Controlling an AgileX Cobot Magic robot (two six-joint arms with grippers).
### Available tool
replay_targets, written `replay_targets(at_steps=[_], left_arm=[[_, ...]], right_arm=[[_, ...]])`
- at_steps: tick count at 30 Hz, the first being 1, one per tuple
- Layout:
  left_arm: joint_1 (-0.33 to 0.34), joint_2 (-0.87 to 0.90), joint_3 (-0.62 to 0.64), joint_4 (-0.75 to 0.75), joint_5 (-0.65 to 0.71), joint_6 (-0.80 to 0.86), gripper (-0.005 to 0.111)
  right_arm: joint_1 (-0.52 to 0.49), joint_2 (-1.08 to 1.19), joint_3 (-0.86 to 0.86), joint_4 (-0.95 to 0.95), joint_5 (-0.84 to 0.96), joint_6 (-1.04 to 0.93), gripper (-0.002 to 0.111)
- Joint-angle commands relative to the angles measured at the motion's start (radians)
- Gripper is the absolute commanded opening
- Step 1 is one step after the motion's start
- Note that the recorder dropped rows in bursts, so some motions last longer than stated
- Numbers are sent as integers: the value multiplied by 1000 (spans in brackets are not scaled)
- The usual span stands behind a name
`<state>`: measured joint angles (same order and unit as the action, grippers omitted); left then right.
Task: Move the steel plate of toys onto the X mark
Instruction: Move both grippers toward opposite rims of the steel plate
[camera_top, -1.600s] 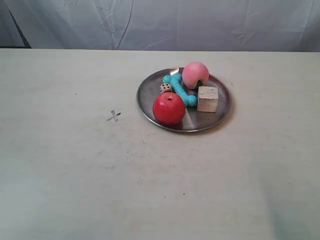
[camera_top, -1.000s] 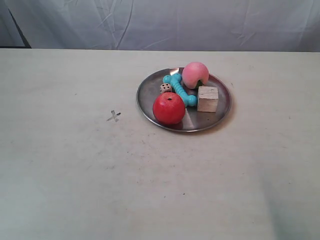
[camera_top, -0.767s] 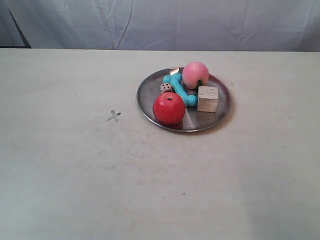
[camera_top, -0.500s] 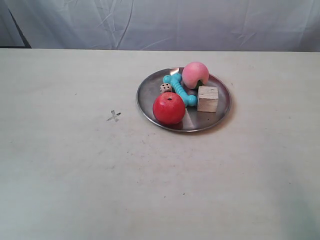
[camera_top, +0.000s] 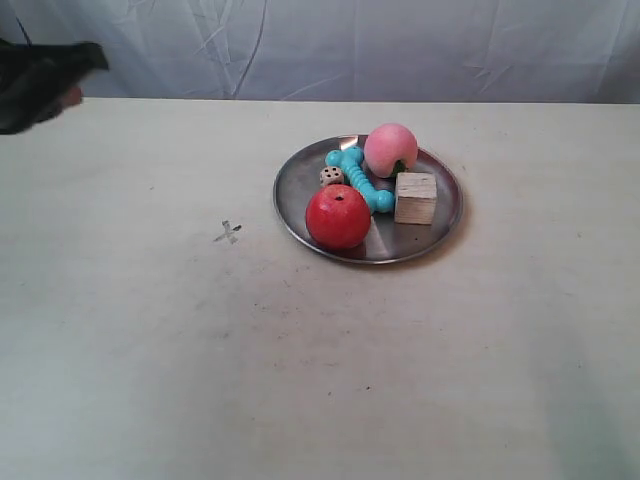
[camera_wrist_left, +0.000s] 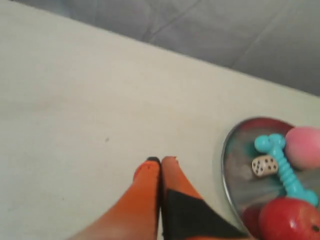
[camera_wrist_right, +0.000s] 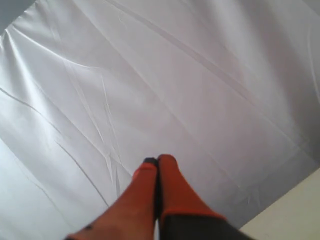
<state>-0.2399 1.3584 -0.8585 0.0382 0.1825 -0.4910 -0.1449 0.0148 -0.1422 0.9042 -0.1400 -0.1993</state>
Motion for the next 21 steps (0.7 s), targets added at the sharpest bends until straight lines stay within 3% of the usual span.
replay_targets(at_steps=[1,8,12,17,21], left_arm=[[-69,128,-50,-30,47,46,0],[-83,183,-68,-44,-114,46,0],[-83,179,-68,-38,-177,46,0],[-83,207,-88,14,-236,46,0],[-83,289,-156,19,-207,43,0]], right_arm=[[-4,56,-61,-43,36,-10,0],[-4,198,-80,36,140,-3,0],[-4,369,-138,-48,268,-66,0],[-4,813,-308,-251,379,-71,-1],[-4,1221,-583,-301,582,-71,-1]])
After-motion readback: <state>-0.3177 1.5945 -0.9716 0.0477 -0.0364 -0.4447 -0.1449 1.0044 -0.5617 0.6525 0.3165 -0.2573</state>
